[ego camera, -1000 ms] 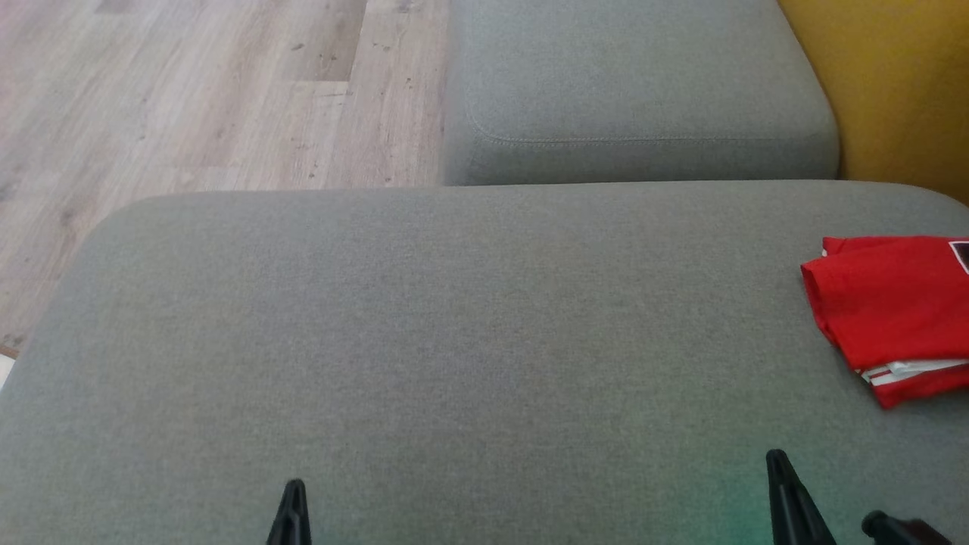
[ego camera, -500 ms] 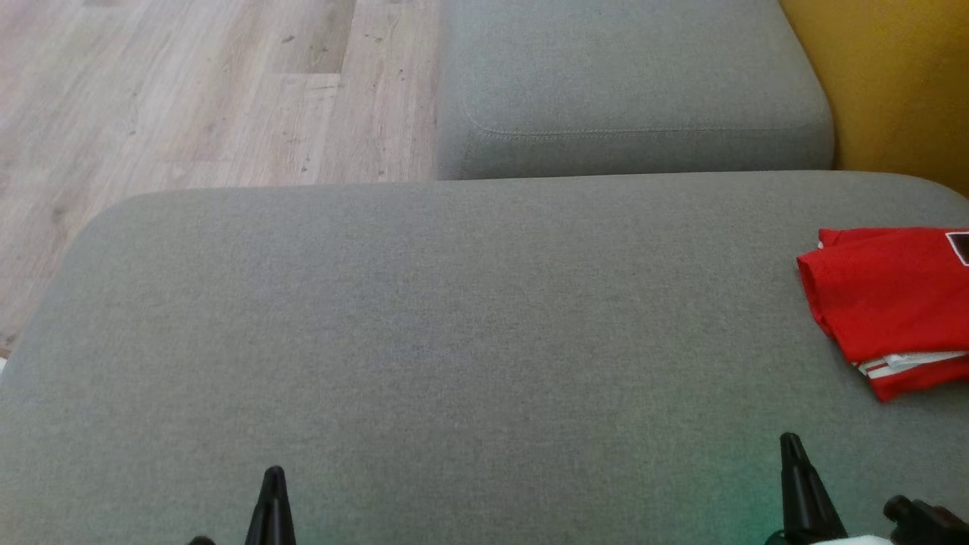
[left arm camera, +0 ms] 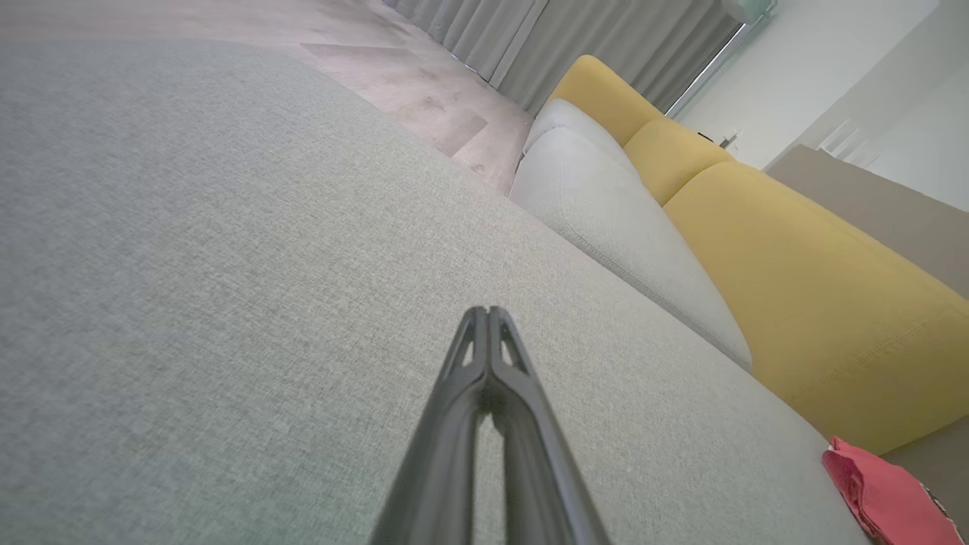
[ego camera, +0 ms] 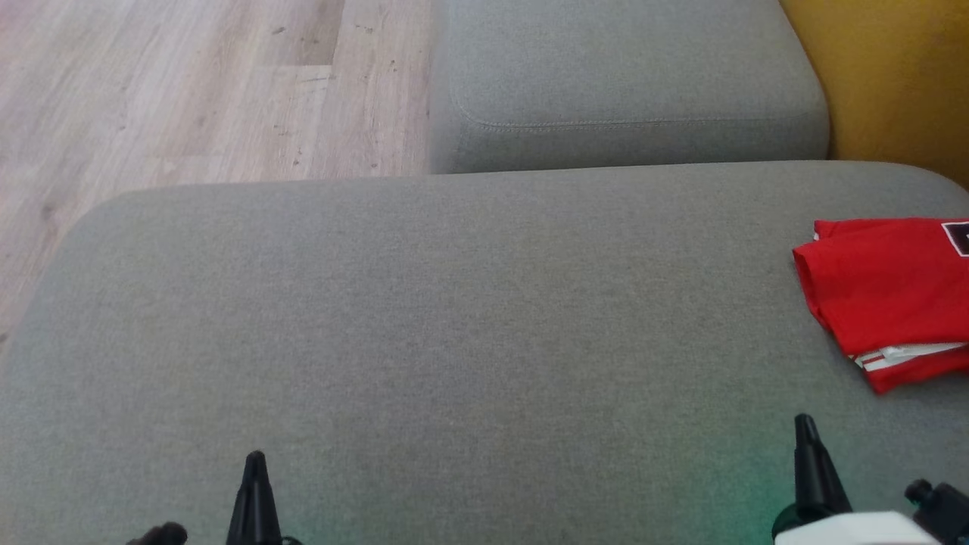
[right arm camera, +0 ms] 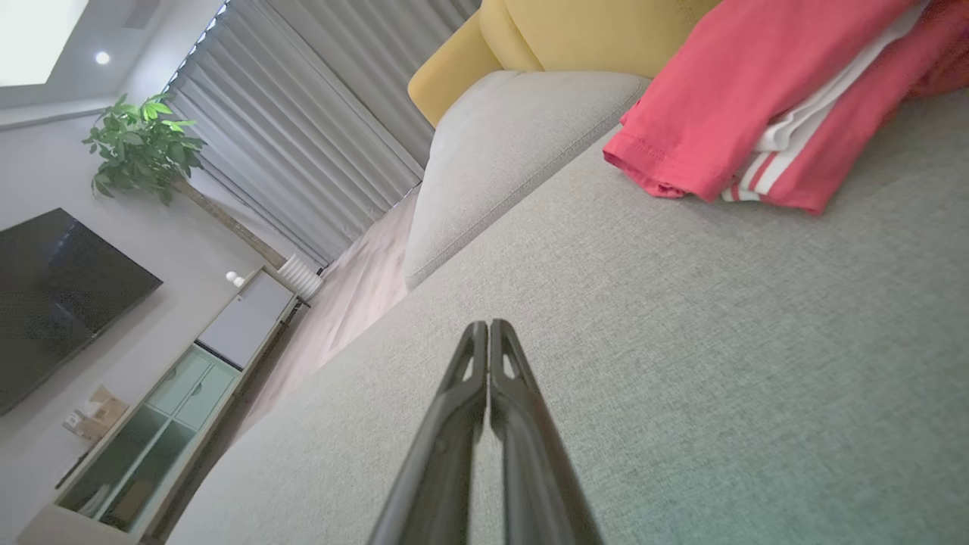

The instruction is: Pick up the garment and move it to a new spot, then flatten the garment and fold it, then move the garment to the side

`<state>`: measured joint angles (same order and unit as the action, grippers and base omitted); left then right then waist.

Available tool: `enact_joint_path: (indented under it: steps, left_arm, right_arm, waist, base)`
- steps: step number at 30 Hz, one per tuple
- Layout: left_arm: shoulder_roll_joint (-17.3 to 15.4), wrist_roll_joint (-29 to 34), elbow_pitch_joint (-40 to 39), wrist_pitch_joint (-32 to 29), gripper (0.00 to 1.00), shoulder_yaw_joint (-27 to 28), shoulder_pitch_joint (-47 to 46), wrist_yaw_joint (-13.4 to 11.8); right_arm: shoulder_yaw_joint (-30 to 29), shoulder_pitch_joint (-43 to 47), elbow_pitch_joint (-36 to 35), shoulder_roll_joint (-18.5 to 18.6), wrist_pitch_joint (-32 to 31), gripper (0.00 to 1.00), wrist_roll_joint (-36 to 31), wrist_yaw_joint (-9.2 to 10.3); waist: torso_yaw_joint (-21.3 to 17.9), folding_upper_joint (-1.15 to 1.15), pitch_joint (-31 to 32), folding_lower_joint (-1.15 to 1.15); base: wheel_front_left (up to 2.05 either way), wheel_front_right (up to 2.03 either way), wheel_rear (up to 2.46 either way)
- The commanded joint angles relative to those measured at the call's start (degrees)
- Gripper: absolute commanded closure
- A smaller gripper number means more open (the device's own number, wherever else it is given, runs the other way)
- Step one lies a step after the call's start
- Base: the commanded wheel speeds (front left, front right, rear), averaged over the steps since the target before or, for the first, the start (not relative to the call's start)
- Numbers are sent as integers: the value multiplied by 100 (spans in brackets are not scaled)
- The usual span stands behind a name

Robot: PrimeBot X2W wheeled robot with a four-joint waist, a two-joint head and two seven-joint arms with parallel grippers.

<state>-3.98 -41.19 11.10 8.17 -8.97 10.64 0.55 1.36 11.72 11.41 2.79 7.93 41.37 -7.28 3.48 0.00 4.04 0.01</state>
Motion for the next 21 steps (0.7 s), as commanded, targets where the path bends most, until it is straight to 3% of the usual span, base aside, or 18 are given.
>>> enact_joint_path:
  steps: [1,2,21]
  left_arm:
    - [-66,-211,-134,-31,100,166,-325,38]
    - [-71,-490,-112,-93,100,221,-396,73]
    - [-83,-1736,-14,-379,100,480,-717,232]
  right_arm:
    - [2,-377,-152,127,-58,100,213,-9]
    - [-24,-451,-130,132,-119,100,489,-10]
    - [-153,-788,-34,149,-404,100,1718,-13]
  waist:
    - [-9,0,-11,-1]
    - [-27,0,-33,-1]
    - [-109,0,-133,-1]
  base:
    - [0,0,0]
    - [0,0,0]
    - [0,0,0]
